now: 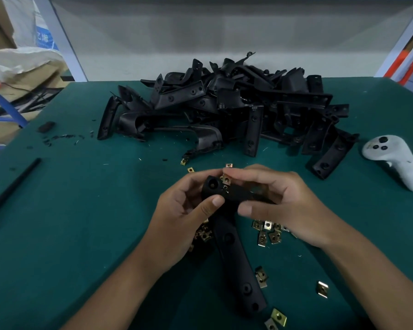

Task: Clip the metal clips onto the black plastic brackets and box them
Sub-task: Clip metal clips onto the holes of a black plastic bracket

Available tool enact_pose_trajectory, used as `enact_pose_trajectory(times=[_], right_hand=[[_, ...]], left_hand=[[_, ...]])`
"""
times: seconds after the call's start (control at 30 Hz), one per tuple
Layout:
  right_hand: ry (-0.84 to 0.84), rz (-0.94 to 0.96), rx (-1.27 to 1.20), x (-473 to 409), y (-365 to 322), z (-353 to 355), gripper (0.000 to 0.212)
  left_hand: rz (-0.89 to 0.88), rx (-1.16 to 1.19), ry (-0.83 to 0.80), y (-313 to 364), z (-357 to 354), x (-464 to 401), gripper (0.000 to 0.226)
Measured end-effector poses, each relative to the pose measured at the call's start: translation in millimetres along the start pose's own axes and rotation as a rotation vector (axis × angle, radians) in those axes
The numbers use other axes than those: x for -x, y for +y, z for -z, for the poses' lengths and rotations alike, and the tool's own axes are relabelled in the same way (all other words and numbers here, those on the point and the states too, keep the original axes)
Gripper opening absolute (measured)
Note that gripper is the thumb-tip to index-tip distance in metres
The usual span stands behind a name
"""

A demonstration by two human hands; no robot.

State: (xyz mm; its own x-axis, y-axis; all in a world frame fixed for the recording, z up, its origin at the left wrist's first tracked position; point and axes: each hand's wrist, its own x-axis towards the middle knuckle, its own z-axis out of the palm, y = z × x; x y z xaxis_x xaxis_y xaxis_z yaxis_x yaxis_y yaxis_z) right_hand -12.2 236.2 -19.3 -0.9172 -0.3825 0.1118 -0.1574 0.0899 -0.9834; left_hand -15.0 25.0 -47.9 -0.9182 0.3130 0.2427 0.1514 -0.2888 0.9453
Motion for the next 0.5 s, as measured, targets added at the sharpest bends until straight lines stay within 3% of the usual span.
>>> enact_pose_trajectory(times=[0.07, 0.5], right_hand=[[0.018, 0.034, 0.083, 1, 2, -2, 0.056], [0.171, 0.270, 0.312, 1, 15, -14, 0.033]], left_hand=[[0.014, -0.022, 0.008, 0, 1, 0, 0.028], [0.013, -0.059, 0.019, 0, 0, 1, 0.024]])
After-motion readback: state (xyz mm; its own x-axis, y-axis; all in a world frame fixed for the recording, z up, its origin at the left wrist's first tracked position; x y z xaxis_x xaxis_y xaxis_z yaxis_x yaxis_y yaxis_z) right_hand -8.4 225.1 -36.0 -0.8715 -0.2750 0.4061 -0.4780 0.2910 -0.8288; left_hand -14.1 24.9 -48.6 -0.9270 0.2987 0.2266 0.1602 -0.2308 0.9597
